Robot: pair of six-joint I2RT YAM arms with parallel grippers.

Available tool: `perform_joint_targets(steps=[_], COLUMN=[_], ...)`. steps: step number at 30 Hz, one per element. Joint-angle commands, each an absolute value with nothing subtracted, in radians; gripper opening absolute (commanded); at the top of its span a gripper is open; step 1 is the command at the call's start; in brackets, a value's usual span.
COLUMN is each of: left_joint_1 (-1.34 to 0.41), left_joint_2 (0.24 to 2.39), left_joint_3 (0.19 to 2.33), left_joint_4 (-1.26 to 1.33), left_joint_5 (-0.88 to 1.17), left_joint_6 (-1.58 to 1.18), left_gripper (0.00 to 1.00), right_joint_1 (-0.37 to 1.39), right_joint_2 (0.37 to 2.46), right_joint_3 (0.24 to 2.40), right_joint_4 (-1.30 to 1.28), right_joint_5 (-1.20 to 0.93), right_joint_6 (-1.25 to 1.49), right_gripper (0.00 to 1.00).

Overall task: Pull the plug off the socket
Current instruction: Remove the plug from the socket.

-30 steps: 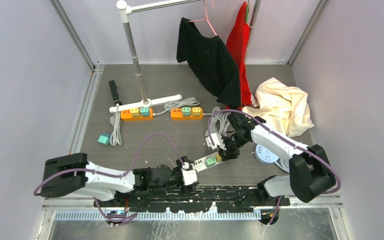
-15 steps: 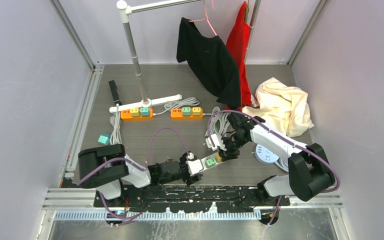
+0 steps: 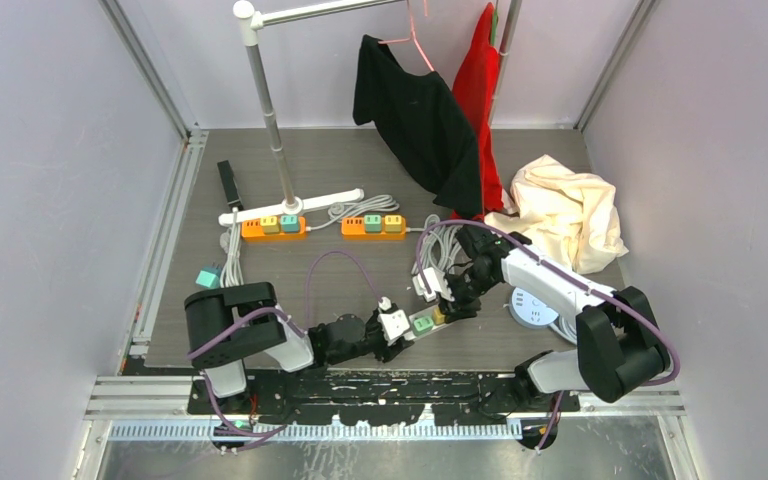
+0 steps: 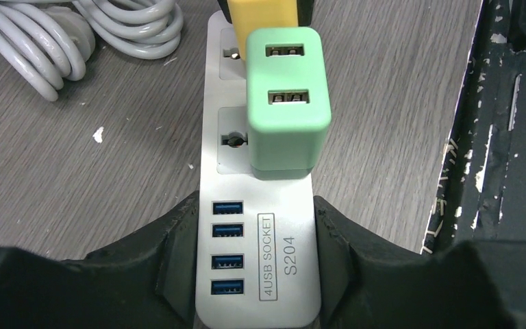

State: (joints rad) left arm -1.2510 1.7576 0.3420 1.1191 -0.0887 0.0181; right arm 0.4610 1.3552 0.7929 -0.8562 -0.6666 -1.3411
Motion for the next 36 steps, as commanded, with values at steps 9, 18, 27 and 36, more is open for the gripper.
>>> perform_joint_targets(steps=[9,18,27,36], left_joint_1=[-1.254,-1.254,-1.253,-1.253], left_joint_2=[1.764,1.732,1.698,1.696], left_joint_3=[0.353,0.334,0.340,0.333], left_joint_4=[1.136,1.084,1.018,0.994], left_joint_5=[-0.101,-0.114,-0.101,-0.103], left_joint_6=[-0.043,-0.087,-0.095,-0.095], left_gripper=[0.00,0.00,0.00,0.00], right_joint_1=[0.462,0.462,0.462,0.372], right_joint_2=[1.344,1.326,1.313,1.307], right_joint_3=[0.805,0.799,0.810,0.828], right_joint_4=[-0.901,-0.905,-0.907,-0.905], right_joint_5=[-0.744,-0.798,-0.844,-0.817], right_joint_6=[-1.362,-1.373,-1.355,-1.321], right_gripper=[0.33,0.49,0.40,0.02])
